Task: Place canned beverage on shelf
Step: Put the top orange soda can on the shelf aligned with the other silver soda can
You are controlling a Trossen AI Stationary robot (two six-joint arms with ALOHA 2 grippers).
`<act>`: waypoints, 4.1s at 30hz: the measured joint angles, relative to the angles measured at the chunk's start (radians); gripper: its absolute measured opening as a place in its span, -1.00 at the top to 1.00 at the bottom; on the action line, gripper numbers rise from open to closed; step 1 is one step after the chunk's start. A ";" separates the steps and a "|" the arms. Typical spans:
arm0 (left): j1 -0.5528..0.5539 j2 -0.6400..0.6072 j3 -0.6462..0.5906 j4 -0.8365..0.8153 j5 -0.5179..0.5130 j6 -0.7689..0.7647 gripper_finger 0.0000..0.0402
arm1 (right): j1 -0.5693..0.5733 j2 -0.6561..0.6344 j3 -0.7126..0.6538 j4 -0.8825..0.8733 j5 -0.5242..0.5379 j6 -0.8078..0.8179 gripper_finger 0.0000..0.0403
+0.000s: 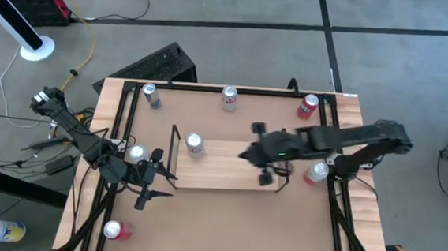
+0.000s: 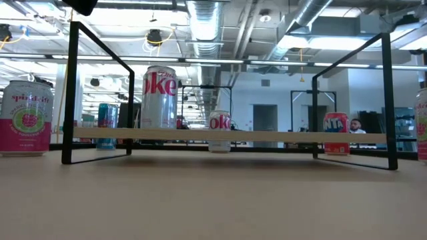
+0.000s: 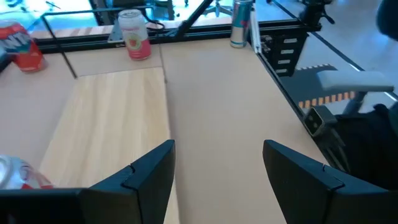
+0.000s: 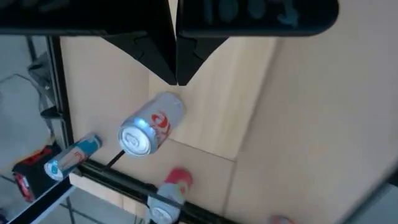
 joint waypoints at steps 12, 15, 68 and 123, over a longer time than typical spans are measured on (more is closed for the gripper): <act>0.051 0.000 0.000 0.060 -0.172 0.097 -0.13 | 0.205 -0.274 -0.001 -0.335 0.429 0.287 0.88; 0.094 0.000 0.000 0.060 -0.171 0.118 -0.13 | 0.194 -0.287 -0.001 -0.449 0.541 0.401 0.88; 0.087 -0.371 -0.348 0.226 -0.090 0.304 -0.13 | -1.222 0.005 -0.183 -0.363 0.002 0.475 -0.58; 0.076 -0.346 -0.348 0.214 -0.064 0.288 -0.13 | -1.084 -0.080 -0.538 -0.015 0.297 0.836 -0.39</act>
